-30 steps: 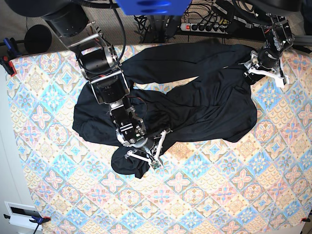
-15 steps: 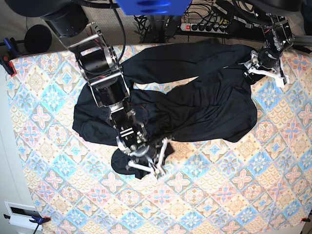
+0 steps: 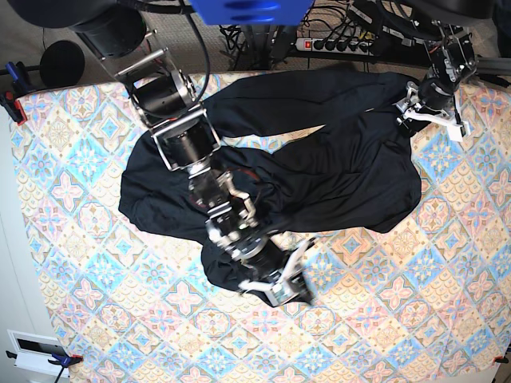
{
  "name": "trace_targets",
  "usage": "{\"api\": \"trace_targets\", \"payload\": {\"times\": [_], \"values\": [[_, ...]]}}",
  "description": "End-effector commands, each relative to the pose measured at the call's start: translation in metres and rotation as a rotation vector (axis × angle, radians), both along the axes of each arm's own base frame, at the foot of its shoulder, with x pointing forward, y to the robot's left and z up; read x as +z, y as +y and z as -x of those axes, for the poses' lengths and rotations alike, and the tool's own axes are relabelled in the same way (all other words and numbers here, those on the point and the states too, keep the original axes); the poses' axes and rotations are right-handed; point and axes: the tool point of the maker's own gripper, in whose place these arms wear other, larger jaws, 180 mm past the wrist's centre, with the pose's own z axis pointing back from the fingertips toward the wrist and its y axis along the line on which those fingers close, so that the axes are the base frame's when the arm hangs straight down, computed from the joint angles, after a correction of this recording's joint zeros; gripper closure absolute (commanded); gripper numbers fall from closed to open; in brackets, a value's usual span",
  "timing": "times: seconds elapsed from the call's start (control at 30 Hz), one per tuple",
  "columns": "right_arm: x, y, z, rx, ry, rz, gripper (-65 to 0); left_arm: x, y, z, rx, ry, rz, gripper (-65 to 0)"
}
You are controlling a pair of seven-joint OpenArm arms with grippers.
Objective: Layout the t-shirt on the table in an organized manner, then fold the t-shirt properly
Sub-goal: 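Lift the fabric with the right gripper and sweep it outward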
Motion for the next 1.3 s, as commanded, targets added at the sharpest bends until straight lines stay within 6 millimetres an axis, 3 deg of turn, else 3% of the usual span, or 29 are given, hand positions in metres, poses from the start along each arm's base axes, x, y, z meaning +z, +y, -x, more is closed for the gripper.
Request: {"api": "trace_targets", "payload": {"times": [0.0, 0.2, 0.43, 0.6, 0.63, 0.83, 1.07, 1.27], "values": [[0.030, 0.021, 0.003, 0.051, -0.058, -0.073, -8.0, 0.010, 0.004, -0.006, -0.003, -0.035, -0.016, -30.8], [0.006, 0.073, 0.059, 0.221, 0.029, -0.109, -20.7, 0.012, 0.003, -0.012, -0.005, -0.049, -0.015, -31.0], [0.042, 0.095, 0.089, 0.297, -0.012, -0.212, -25.4, 0.010, -0.001, -0.011, 0.002, -0.049, -0.002, -31.0], [0.051, 0.098, 0.112, 0.310, -0.012, -0.284, -25.4, 0.005, -0.011, -0.007, -0.008, -0.020, 0.035, -30.9], [0.051, 0.093, 0.112, 0.292, -0.006, -0.299, -25.4, 0.004, -0.013, -0.006, -0.011, -0.012, 0.045, -30.9], [0.032, 0.016, 0.086, 0.088, 0.020, -0.345, -25.4, 0.006, -0.015, -0.012, -0.017, -0.020, 0.049, -30.8], [0.063, -0.053, 0.059, -0.044, -0.090, -0.363, -25.4, 0.007, -0.013, -0.013, -0.017, -0.025, 0.043, -30.8], [0.070, -0.103, 0.049, -0.101, -0.156, -0.293, -25.4, 0.009, -0.014, -0.015, -0.020, -0.030, 0.040, -30.8]]}}
